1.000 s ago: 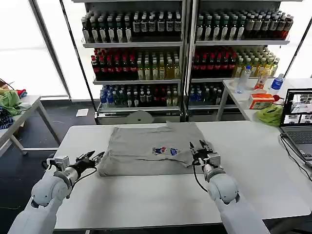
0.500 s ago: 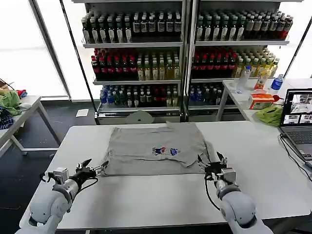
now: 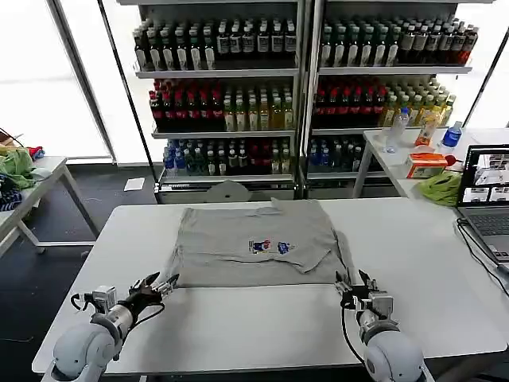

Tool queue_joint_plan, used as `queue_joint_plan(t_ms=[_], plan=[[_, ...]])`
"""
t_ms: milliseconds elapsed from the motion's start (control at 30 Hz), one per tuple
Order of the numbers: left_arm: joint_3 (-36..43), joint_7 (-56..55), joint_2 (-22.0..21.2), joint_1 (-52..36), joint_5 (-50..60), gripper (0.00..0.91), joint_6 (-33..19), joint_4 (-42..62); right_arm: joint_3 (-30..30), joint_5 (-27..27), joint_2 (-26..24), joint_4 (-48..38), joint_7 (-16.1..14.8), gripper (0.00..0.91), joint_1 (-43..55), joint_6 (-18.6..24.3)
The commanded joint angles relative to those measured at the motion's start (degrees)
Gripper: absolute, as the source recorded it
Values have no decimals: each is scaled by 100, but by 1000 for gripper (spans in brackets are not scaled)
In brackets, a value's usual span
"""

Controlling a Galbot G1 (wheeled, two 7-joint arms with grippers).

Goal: Fold and organize the clothes.

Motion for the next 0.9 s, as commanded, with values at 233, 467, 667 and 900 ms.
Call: queue_joint_plan(t_ms=[233, 467, 667, 900], plan=[[-21, 322, 22, 19, 9, 10, 1, 490, -95, 113, -14, -134, 27, 0, -69, -57], [-2, 395, 41, 85, 13, 10, -26, 390, -149, 101, -39, -170, -65, 0, -86, 3], [-97, 408, 28, 281, 12, 10, -53, 246, -221, 108, -156, -72, -184, 0, -137, 60], [-401, 384, -9, 944, -22, 10, -51, -269, -284, 146, -465, 413, -279, 0, -466, 96]])
